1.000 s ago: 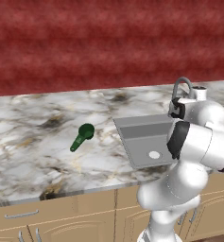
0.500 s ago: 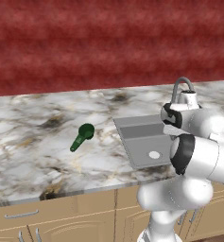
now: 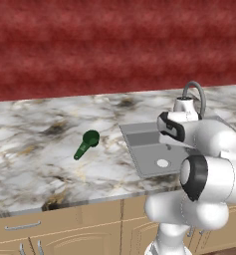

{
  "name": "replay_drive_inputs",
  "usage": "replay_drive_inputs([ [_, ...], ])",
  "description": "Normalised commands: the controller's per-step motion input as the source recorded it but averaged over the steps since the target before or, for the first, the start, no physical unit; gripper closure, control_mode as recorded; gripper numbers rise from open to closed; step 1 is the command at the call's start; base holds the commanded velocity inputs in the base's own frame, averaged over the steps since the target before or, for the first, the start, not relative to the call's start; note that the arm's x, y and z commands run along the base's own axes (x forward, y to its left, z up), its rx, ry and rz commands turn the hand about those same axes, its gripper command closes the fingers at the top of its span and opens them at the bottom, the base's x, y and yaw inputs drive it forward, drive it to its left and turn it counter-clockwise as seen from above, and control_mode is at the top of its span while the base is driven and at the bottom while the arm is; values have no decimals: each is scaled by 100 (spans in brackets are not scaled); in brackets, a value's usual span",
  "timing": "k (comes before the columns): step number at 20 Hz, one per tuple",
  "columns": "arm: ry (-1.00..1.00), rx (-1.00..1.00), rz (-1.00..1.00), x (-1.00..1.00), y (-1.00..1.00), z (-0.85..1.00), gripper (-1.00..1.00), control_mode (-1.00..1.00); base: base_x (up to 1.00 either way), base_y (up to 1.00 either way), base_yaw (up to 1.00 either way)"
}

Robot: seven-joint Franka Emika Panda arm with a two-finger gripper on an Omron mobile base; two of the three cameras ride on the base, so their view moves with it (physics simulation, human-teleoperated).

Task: Move any existing items from the left basin to the right basin for drying. Then move the measuring cup from the counter to the left basin of the sink for washing.

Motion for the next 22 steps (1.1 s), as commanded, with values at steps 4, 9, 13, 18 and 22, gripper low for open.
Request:
replay_drive_inputs([
  [4,0,0,0,-9,58,10,-100,-100,0,0,0],
  [9,0,0,0,-1,61,10,-100,-100,0,0,0],
  [13,0,0,0,0,63,2,-100,-100,0,0,0],
  [18,0,0,-1,0,67,1,-100,-100,0,0,0],
  [22,0,0,-1,1,65,1,-100,-100,0,0,0],
])
